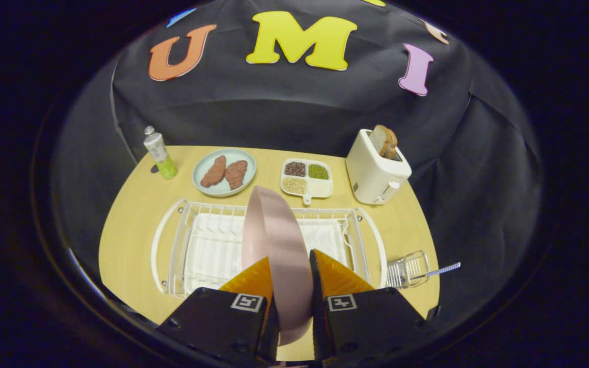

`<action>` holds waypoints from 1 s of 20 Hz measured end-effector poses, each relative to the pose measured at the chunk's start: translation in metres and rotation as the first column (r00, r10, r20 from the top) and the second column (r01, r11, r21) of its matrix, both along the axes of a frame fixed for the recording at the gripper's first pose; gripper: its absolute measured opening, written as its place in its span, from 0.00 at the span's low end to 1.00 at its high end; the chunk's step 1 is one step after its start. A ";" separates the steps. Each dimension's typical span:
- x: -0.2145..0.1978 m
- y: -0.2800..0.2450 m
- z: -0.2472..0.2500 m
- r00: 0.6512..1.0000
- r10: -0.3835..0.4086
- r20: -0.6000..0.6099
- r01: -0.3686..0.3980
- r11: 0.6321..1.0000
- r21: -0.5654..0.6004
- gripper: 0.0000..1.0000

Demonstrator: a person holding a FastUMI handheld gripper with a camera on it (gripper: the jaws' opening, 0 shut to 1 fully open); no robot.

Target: Take the plate from the dish rack, then take the spoon from the basket and place it into the plate.

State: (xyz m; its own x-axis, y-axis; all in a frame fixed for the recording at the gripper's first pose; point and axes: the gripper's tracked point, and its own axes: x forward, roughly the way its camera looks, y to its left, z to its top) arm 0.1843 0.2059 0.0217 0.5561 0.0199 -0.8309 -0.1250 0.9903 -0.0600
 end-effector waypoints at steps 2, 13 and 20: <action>-0.028 -0.009 0.001 1.000 0.027 0.006 -0.027 0.998 0.064 0.32; -0.158 -0.064 -0.105 0.989 0.026 -0.147 0.038 0.907 0.420 0.32; -0.169 -0.064 -0.173 0.952 0.009 -0.307 0.188 0.773 0.606 0.32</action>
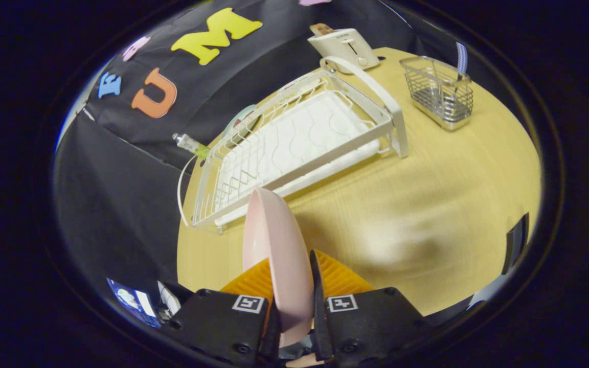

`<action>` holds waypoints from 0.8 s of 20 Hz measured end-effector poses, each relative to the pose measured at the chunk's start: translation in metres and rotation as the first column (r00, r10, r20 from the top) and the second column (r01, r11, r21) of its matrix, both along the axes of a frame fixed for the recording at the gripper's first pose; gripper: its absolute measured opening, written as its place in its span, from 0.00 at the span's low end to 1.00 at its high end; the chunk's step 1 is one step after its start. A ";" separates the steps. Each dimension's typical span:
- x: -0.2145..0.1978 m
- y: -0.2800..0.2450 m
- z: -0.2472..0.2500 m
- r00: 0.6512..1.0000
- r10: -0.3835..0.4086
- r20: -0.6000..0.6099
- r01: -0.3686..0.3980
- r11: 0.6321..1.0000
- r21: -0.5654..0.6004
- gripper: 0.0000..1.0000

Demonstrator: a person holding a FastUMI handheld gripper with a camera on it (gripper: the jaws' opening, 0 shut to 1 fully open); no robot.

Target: Take the plate from the dish rack, then take the spoon from the basket and place it into the plate.

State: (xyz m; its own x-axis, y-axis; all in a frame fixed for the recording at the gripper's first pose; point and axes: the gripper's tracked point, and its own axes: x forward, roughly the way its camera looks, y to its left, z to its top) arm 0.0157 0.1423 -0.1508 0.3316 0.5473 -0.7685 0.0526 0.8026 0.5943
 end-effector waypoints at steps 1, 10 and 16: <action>0.001 0.001 -0.007 1.000 -0.003 -0.019 0.004 1.000 0.021 0.31; 0.008 -0.010 -0.022 0.997 -0.041 -0.060 0.048 0.992 0.113 0.40; 0.010 -0.017 -0.021 1.000 -0.028 0.007 0.027 0.997 0.066 0.49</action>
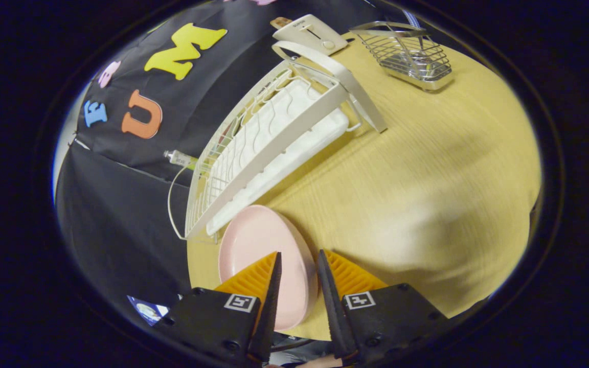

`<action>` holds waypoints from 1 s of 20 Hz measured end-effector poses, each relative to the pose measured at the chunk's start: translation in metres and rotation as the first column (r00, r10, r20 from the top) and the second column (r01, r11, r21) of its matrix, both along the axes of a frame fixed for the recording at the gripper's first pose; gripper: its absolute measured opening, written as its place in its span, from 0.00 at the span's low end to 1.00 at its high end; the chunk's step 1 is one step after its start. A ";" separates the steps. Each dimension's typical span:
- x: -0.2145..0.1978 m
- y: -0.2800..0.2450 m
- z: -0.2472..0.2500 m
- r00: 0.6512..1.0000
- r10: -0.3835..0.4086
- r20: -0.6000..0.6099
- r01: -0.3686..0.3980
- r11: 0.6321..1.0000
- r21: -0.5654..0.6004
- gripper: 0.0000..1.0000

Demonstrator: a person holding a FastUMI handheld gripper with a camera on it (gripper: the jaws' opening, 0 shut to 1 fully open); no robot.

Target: Take the plate from the dish rack, then take the spoon from the basket and place it into the plate.

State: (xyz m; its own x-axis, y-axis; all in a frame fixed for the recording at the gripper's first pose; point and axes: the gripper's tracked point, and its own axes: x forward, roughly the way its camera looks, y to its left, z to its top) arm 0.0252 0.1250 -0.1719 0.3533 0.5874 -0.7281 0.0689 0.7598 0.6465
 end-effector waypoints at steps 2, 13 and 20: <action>-0.001 -0.003 0.007 0.997 0.024 0.071 -0.022 0.999 -0.035 0.57; 0.021 -0.111 0.096 0.744 0.152 0.650 0.243 0.846 -0.475 0.93; 0.034 -0.178 0.128 0.584 0.148 0.798 0.437 0.771 -0.464 0.99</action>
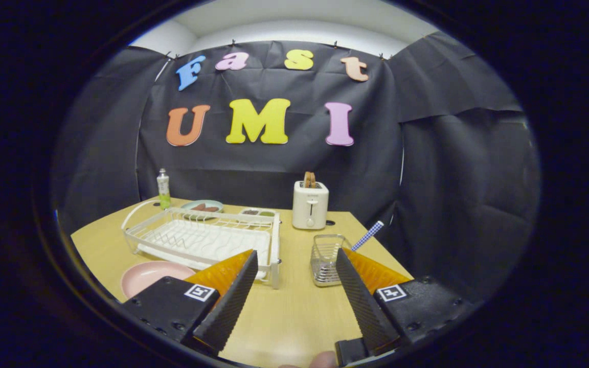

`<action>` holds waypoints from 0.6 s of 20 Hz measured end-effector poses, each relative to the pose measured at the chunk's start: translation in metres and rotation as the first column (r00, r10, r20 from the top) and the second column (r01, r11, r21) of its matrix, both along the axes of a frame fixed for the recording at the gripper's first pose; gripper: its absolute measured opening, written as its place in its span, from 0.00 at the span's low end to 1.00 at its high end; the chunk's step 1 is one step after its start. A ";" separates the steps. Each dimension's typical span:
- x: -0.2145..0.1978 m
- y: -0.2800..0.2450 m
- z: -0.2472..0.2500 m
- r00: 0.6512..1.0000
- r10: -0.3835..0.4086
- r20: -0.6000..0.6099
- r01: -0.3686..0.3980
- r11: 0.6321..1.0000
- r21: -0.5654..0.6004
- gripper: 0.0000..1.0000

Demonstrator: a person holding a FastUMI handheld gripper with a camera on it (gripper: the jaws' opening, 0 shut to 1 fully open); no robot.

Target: Take the plate from the dish rack, then take the spoon from the basket and place it into the plate.

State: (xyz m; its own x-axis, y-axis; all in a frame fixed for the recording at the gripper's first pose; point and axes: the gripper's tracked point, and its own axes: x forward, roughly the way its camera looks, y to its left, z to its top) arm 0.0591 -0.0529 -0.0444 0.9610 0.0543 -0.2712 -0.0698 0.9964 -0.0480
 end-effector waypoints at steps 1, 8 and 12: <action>0.006 -0.008 -0.002 1.000 -0.008 0.004 0.008 1.000 0.004 0.99; 0.068 -0.061 -0.026 0.999 -0.036 -0.033 0.040 0.992 0.116 0.99; 0.110 -0.078 -0.042 0.996 -0.044 -0.078 0.055 0.988 0.145 0.96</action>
